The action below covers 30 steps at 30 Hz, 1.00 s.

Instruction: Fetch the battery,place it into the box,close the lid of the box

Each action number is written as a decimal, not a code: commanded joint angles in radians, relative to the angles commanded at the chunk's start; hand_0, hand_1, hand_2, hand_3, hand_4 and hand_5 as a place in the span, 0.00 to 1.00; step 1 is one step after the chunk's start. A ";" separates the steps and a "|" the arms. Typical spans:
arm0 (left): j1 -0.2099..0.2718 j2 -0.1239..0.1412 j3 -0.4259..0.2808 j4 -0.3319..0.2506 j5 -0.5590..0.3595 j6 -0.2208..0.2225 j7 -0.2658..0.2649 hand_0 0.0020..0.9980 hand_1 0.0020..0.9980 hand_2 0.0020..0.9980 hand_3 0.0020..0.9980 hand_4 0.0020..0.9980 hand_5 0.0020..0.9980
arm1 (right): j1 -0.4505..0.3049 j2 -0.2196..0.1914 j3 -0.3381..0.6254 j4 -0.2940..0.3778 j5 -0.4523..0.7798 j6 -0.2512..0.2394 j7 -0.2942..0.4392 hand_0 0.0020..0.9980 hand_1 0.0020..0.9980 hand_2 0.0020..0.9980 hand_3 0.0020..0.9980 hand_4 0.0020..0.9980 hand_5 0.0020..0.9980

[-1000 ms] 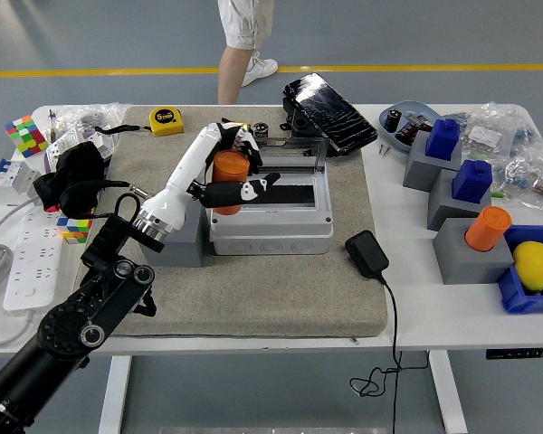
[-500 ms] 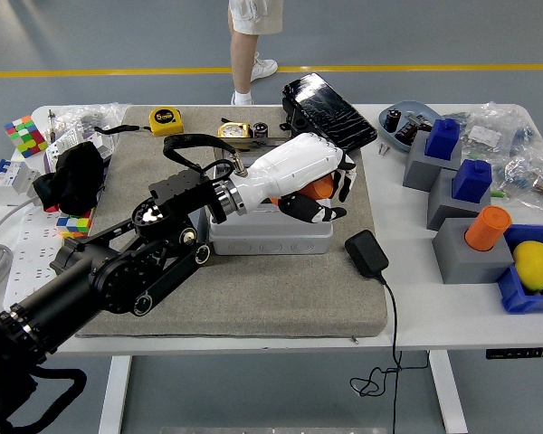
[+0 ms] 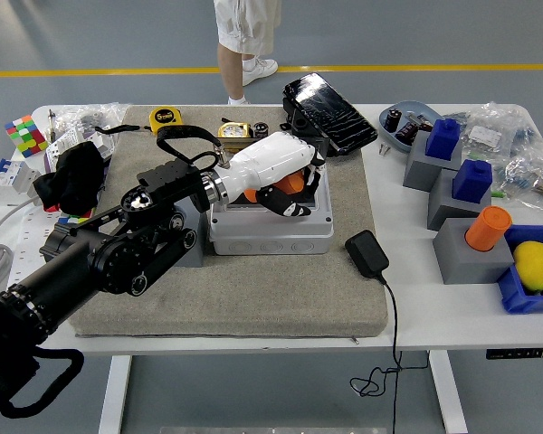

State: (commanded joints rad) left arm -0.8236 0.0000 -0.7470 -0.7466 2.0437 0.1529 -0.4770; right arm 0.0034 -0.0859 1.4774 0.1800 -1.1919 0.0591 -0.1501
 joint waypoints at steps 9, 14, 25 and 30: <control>-0.003 0.000 0.009 0.012 0.025 0.052 -0.023 0.23 0.41 0.55 0.71 1.00 0.00 | 0.002 -0.002 -0.014 0.000 0.006 0.000 0.003 0.78 0.75 0.75 0.77 1.00 0.66; -0.002 0.000 0.010 0.011 0.061 0.072 -0.021 0.55 0.73 0.84 0.91 1.00 0.05 | 0.001 -0.002 -0.013 0.000 0.003 0.000 0.001 0.78 0.75 0.75 0.77 1.00 0.66; 0.030 0.000 0.023 -0.075 0.027 0.067 -0.009 0.51 0.73 0.84 0.91 1.00 0.07 | -0.003 0.000 -0.004 0.000 0.005 -0.001 0.003 0.78 0.75 0.75 0.77 1.00 0.66; 0.064 0.000 -0.014 -0.177 -0.010 0.057 0.000 0.46 0.70 0.79 0.87 1.00 0.05 | -0.005 0.002 0.001 0.000 0.003 -0.001 0.004 0.78 0.75 0.75 0.77 1.00 0.66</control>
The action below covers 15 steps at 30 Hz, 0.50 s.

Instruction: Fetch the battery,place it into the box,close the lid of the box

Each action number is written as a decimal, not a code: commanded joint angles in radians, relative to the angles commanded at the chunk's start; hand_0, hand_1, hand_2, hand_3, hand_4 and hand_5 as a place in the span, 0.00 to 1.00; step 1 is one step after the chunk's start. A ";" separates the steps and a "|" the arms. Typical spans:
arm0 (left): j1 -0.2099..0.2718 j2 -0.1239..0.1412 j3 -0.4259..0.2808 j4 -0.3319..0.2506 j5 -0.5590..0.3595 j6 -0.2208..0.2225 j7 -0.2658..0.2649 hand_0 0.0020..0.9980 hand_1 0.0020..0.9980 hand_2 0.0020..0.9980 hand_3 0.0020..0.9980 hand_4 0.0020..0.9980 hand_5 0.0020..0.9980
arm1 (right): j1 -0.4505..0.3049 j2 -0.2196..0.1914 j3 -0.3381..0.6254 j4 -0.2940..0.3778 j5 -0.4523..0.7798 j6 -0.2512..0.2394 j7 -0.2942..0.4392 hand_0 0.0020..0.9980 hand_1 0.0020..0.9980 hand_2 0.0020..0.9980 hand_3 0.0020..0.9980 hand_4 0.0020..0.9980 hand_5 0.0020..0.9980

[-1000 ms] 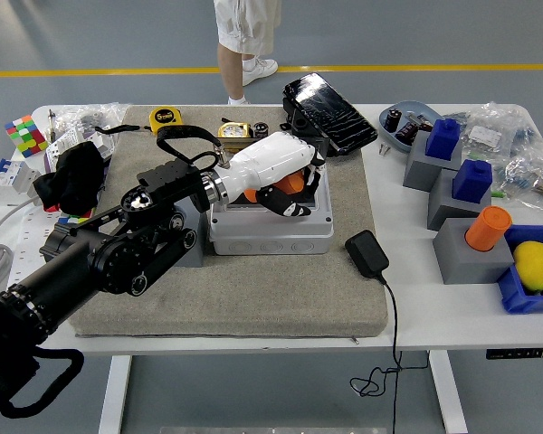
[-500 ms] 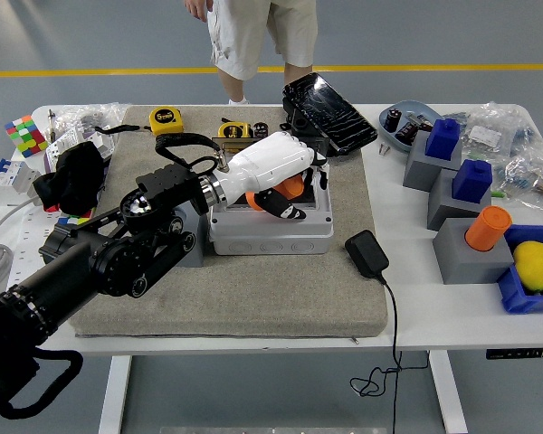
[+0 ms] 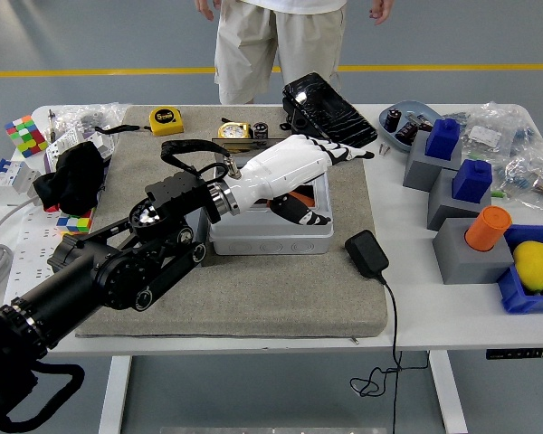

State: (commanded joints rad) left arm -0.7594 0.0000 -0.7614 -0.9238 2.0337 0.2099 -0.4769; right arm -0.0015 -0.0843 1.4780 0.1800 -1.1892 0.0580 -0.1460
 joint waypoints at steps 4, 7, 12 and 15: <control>0.025 0.000 -0.062 -0.073 -0.010 0.005 0.013 0.49 0.70 0.75 0.83 1.00 0.19 | -0.002 0.000 0.002 0.000 0.000 0.000 0.000 0.78 0.75 0.75 0.77 1.00 0.66; 0.026 0.000 -0.124 -0.076 -0.007 -0.009 0.042 0.49 0.70 0.75 0.83 1.00 0.19 | -0.002 0.000 0.005 0.000 -0.004 -0.001 -0.001 0.78 0.75 0.75 0.77 1.00 0.66; 0.023 0.000 -0.212 -0.027 0.020 -0.058 0.122 0.68 0.74 0.77 0.81 1.00 0.30 | 0.001 0.001 -0.007 0.000 0.011 0.000 0.004 0.78 0.75 0.75 0.77 1.00 0.66; 0.027 0.000 -0.234 -0.016 0.037 -0.092 0.182 0.76 0.82 0.83 0.84 1.00 0.40 | 0.002 0.001 -0.008 0.000 0.014 0.000 0.004 0.78 0.75 0.75 0.77 1.00 0.66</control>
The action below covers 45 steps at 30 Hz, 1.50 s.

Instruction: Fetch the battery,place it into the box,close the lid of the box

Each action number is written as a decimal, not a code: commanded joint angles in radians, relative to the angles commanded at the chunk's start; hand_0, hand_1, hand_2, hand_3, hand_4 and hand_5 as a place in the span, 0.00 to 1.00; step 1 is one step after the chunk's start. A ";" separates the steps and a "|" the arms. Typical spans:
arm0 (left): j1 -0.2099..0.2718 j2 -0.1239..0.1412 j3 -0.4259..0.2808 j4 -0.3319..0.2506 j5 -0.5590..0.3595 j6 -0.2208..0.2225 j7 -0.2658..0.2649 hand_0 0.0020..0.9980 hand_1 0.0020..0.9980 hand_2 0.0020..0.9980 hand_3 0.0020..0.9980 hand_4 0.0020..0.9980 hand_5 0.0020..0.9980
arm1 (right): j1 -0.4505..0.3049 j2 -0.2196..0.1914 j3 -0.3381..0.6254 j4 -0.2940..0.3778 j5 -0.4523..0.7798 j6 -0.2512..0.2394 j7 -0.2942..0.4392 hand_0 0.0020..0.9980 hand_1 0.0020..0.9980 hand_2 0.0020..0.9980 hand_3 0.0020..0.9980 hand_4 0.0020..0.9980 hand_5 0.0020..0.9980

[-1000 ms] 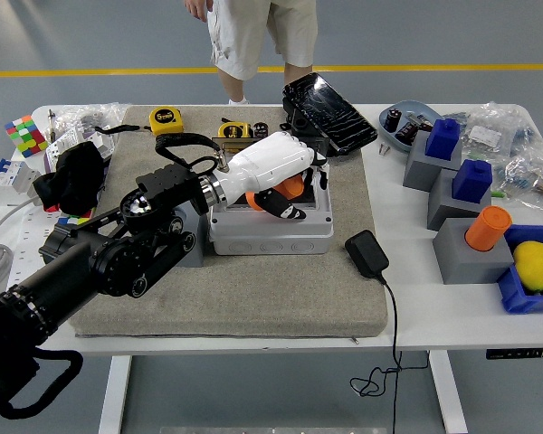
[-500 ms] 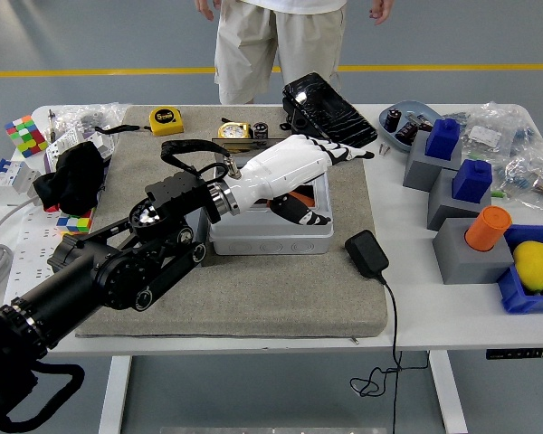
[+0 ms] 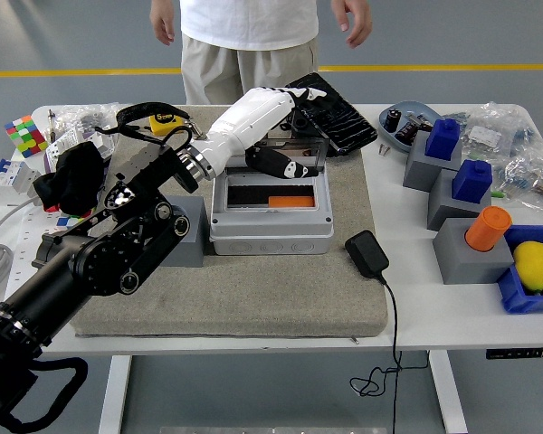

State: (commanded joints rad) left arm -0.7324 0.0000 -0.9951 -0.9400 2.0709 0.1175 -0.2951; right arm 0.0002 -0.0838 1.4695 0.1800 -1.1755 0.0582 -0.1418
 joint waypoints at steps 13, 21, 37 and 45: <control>0.054 0.000 0.099 -0.150 -0.092 -0.136 0.244 0.60 0.74 0.76 0.82 1.00 0.47 | -0.004 -0.005 0.005 0.000 -0.005 -0.001 -0.001 0.78 0.75 0.75 0.77 1.00 0.66; 0.093 0.041 0.147 -0.247 -0.129 -0.181 0.341 0.53 0.70 0.74 0.81 1.00 0.49 | -0.004 -0.005 0.009 0.000 -0.010 -0.001 -0.002 0.78 0.75 0.75 0.77 1.00 0.66; 0.232 0.152 0.158 -0.414 -0.251 -0.176 0.296 0.49 0.69 0.73 0.78 1.00 0.52 | -0.009 -0.015 0.003 0.000 -0.016 -0.002 -0.005 0.78 0.75 0.75 0.77 1.00 0.66; 0.381 0.138 0.025 -0.501 -0.453 -0.060 0.084 0.48 0.68 0.71 0.77 1.00 0.51 | -0.017 -0.013 0.038 0.000 -0.038 -0.004 -0.010 0.78 0.75 0.75 0.77 1.00 0.66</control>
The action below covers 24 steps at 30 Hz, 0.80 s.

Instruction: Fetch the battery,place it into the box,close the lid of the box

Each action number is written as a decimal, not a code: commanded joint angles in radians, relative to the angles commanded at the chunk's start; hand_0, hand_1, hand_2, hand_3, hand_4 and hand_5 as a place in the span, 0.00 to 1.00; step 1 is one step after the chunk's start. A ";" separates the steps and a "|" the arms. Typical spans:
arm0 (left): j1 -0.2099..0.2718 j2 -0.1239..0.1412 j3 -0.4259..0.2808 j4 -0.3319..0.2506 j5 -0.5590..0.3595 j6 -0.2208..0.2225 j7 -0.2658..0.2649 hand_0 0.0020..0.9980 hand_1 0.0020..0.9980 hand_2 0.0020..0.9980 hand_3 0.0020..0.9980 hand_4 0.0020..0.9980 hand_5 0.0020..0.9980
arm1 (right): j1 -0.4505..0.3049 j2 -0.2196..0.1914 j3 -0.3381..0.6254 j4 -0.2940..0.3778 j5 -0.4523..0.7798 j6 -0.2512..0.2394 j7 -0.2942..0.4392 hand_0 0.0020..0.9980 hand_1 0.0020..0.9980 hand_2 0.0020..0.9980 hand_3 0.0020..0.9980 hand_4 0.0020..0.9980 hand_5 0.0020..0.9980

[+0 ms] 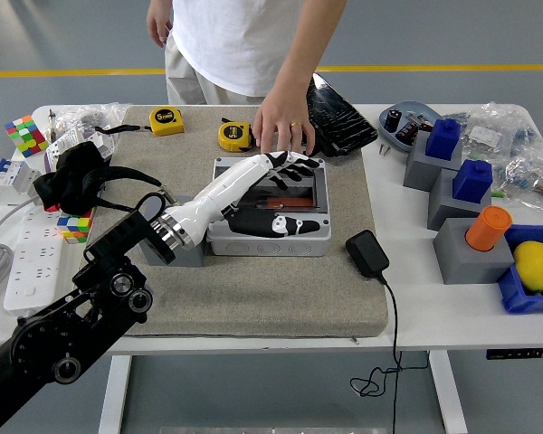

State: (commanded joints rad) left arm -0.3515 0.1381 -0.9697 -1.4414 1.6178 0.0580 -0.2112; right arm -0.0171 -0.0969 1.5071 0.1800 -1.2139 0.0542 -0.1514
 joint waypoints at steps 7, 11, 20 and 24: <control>0.141 -0.026 -0.162 -0.019 -0.225 0.019 -0.081 0.48 0.66 0.67 0.75 1.00 0.46 | 0.005 0.009 0.006 0.000 0.006 0.002 0.005 0.78 0.75 0.75 0.77 1.00 0.66; 0.185 -0.007 -0.240 -0.023 -0.256 0.018 -0.087 0.48 0.65 0.66 0.72 1.00 0.44 | 0.016 0.007 0.017 0.000 -0.002 0.002 0.000 0.78 0.75 0.75 0.77 1.00 0.66; 0.247 0.006 -0.380 -0.048 -0.302 0.021 -0.097 0.47 0.63 0.65 0.71 1.00 0.44 | 0.023 -0.009 0.012 0.000 0.010 0.001 0.000 0.78 0.75 0.75 0.77 1.00 0.66; 0.255 -0.012 -0.399 -0.061 -0.294 0.021 -0.093 0.47 0.63 0.65 0.71 1.00 0.44 | 0.017 -0.012 0.049 0.000 -0.014 -0.001 -0.009 0.78 0.75 0.75 0.77 1.00 0.66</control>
State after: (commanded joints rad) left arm -0.0960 0.1260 -1.3683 -1.5022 1.3237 0.0790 -0.3044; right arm -0.0004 -0.1092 1.5558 0.1800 -1.2276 0.0535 -0.1603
